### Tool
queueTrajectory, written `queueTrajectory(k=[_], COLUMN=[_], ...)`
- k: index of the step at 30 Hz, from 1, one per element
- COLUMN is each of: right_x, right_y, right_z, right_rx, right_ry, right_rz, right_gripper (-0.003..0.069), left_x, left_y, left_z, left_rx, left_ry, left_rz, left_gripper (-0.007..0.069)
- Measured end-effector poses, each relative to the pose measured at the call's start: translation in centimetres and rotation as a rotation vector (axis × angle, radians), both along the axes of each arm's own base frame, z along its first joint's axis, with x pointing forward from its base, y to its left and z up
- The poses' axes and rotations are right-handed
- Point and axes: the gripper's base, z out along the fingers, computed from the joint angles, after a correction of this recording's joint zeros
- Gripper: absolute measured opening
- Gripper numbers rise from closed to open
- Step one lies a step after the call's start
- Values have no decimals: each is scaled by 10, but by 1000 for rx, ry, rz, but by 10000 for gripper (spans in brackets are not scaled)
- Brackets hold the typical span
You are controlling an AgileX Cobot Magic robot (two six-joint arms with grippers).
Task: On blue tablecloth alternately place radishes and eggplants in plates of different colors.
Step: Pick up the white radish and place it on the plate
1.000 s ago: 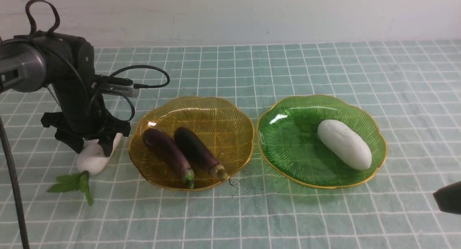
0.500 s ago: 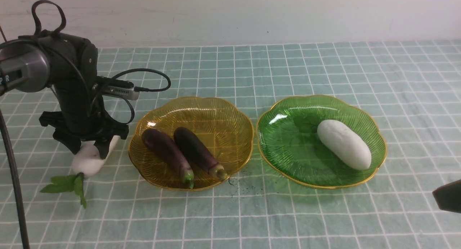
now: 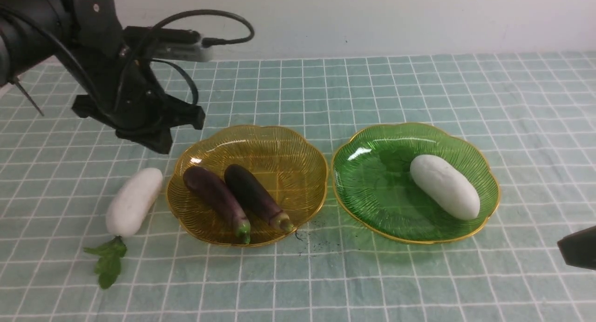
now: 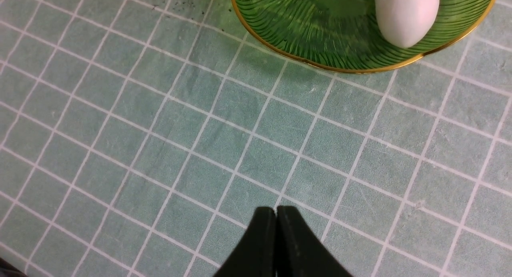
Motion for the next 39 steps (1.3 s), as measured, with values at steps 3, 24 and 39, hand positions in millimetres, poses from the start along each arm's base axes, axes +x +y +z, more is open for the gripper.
queueTrajectory(k=[3, 24, 39], right_x=[-1, -1, -1], right_y=[0, 0, 0], right_z=[0, -1, -1], right_rx=[-1, -2, -5], right_ry=[9, 11, 7], right_rz=[3, 6, 12], right_gripper=[-15, -15, -15], left_x=[1, 47, 41], left_y=[4, 68, 83], left_z=[0, -116, -117], left_rx=[42, 117, 311], left_ry=[-8, 238, 349], left_rz=[21, 215, 189], left_gripper=[-8, 508, 439])
